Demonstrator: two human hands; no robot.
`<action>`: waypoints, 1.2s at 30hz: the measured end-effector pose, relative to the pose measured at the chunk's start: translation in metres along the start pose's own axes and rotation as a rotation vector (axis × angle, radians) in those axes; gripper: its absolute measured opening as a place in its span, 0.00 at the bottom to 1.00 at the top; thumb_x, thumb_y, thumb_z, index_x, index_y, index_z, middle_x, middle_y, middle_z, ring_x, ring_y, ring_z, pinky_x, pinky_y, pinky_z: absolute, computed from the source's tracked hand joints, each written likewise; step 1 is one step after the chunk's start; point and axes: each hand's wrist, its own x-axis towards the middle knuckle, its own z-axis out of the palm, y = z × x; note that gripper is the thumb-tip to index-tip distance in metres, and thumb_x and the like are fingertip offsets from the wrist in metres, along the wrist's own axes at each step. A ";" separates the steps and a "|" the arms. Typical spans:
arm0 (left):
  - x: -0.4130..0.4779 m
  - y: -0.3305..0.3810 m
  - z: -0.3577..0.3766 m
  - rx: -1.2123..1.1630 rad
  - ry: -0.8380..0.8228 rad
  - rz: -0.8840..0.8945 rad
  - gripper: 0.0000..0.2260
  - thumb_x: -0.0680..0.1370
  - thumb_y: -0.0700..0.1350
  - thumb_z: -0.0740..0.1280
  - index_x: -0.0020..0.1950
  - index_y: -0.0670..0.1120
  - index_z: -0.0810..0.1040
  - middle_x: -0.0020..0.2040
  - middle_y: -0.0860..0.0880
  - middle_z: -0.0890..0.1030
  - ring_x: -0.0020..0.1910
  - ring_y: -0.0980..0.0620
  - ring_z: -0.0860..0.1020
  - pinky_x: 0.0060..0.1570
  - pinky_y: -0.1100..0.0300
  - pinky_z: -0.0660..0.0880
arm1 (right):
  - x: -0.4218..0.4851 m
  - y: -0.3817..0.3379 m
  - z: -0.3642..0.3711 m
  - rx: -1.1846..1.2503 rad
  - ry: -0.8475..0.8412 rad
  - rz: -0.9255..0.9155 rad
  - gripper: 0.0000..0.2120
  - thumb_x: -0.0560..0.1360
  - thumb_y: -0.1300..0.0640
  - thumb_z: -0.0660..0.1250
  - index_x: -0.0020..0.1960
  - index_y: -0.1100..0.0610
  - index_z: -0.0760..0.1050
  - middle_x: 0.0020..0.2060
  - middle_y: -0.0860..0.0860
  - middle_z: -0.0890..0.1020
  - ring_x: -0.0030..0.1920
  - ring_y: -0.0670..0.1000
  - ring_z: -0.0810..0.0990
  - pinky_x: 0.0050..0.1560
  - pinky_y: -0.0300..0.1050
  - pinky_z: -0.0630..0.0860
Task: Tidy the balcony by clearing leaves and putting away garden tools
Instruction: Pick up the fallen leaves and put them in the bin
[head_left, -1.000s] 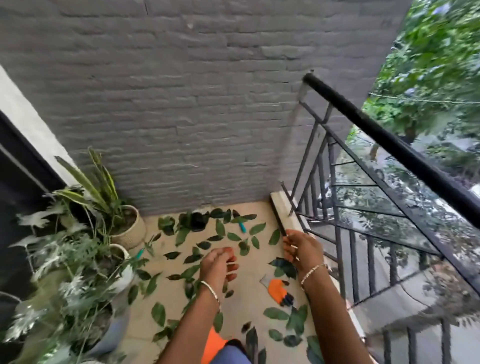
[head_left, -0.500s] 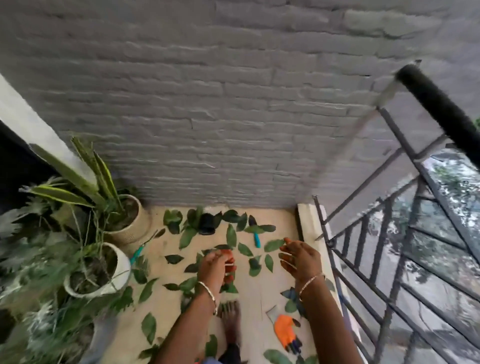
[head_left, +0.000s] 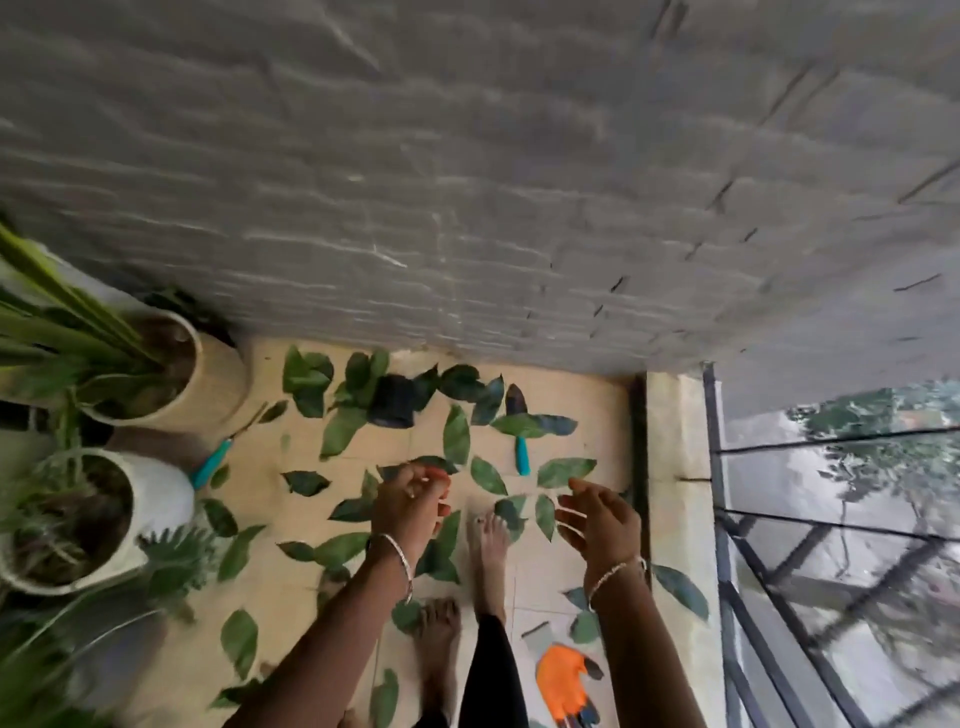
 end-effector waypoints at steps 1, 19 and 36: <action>0.025 -0.009 0.011 0.020 0.008 -0.001 0.04 0.77 0.37 0.67 0.44 0.46 0.78 0.38 0.45 0.81 0.31 0.50 0.78 0.28 0.62 0.72 | 0.030 0.009 0.007 -0.019 0.010 0.014 0.06 0.79 0.60 0.65 0.44 0.59 0.79 0.38 0.58 0.82 0.36 0.55 0.79 0.37 0.44 0.77; 0.369 -0.171 0.180 0.557 0.006 0.185 0.13 0.73 0.46 0.73 0.55 0.47 0.77 0.52 0.47 0.80 0.48 0.49 0.79 0.46 0.61 0.71 | 0.451 0.142 0.078 -1.272 0.013 -0.325 0.32 0.71 0.69 0.65 0.72 0.50 0.65 0.68 0.58 0.68 0.64 0.62 0.70 0.64 0.55 0.69; 0.412 -0.227 0.297 1.407 -0.328 0.698 0.35 0.73 0.61 0.69 0.74 0.56 0.57 0.71 0.45 0.61 0.65 0.42 0.67 0.58 0.48 0.71 | 0.508 0.175 0.015 -1.074 0.205 -0.505 0.05 0.80 0.60 0.59 0.54 0.60 0.69 0.49 0.60 0.79 0.46 0.60 0.74 0.41 0.47 0.64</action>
